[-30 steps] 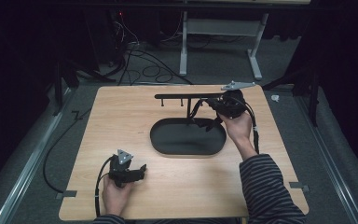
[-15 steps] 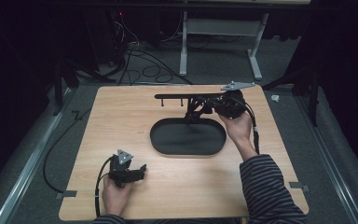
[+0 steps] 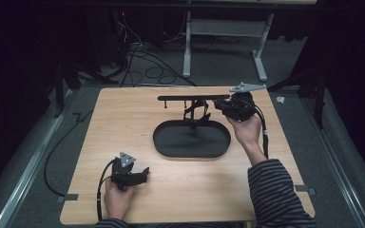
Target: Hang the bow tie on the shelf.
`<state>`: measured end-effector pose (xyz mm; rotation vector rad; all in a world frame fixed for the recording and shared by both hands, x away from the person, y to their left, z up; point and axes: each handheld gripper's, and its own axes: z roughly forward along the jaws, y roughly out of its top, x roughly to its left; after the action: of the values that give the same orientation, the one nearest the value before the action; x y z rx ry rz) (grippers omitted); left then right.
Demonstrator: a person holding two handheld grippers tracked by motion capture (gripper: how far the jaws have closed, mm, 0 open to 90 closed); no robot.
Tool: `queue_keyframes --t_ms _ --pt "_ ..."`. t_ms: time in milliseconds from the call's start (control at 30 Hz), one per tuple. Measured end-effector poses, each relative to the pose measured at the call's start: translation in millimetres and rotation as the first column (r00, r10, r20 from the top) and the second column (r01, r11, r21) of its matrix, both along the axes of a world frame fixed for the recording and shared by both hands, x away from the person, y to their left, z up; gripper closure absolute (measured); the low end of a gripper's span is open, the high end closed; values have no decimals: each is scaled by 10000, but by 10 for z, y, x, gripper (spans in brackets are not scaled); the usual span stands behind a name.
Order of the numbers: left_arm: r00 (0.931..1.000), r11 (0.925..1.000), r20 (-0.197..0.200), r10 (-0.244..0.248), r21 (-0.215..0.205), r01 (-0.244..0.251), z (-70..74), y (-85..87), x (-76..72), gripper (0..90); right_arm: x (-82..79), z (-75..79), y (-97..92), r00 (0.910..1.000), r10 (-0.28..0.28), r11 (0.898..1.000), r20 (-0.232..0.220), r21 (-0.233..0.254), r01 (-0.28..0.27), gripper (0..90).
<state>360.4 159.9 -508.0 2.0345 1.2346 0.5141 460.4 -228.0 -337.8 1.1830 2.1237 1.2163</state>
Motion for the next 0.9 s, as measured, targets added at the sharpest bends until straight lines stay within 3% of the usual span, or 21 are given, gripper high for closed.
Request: queue_keyframes --t_ms 900 --pt "10000 10000 18 14 4 -14 -1 -1 0 174 -287 63 -358 9990 -294 9989 327 368 282 746"
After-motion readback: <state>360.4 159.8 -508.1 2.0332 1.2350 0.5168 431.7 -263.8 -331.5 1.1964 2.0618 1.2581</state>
